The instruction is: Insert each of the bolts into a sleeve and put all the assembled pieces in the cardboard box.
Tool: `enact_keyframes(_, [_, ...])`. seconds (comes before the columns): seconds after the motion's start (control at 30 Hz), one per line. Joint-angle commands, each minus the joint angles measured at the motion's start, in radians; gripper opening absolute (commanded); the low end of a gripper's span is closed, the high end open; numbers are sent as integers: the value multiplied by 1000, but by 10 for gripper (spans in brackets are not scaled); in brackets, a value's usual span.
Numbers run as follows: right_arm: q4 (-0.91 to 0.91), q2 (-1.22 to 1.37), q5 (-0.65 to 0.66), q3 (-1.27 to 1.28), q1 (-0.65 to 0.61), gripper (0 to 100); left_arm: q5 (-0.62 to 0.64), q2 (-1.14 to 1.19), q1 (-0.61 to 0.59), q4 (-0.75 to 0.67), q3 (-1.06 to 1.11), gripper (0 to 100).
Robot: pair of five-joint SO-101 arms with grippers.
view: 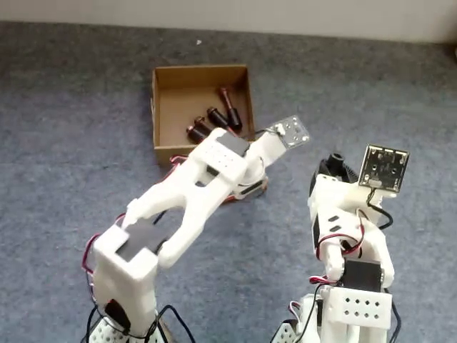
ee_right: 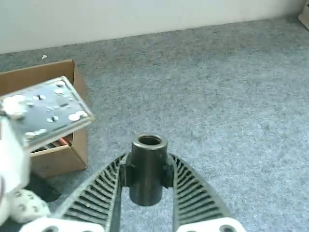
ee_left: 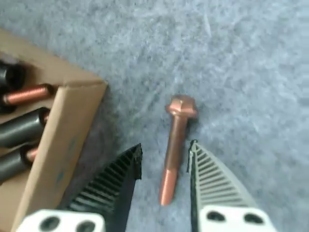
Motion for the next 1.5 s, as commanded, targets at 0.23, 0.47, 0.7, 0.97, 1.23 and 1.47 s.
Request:
enact_keyframes(0.23, [-27, -21, 0, -13, 5, 6, -9, 176, 13, 8, -163, 168])
enact_keyframes(0.47, [-27, -21, -2, -13, 4, 6, -9, 174, 64, 43, -160, 11])
enact_keyframes(0.7, [-27, -21, 0, -13, 2, 6, 71, 33, 44, 86, -128, 5])
enact_keyframes(0.97, [-22, -16, 0, -12, -35, 6, 103, -357, 30, 80, 90, 5])
enact_keyframes(1.23, [-21, -21, 0, -12, -145, 6, 104, -792, -8, 77, 283, 5])
enact_keyframes(1.47, [-21, -22, -6, -13, -268, 6, 269, -1113, -102, -92, 518, 5])
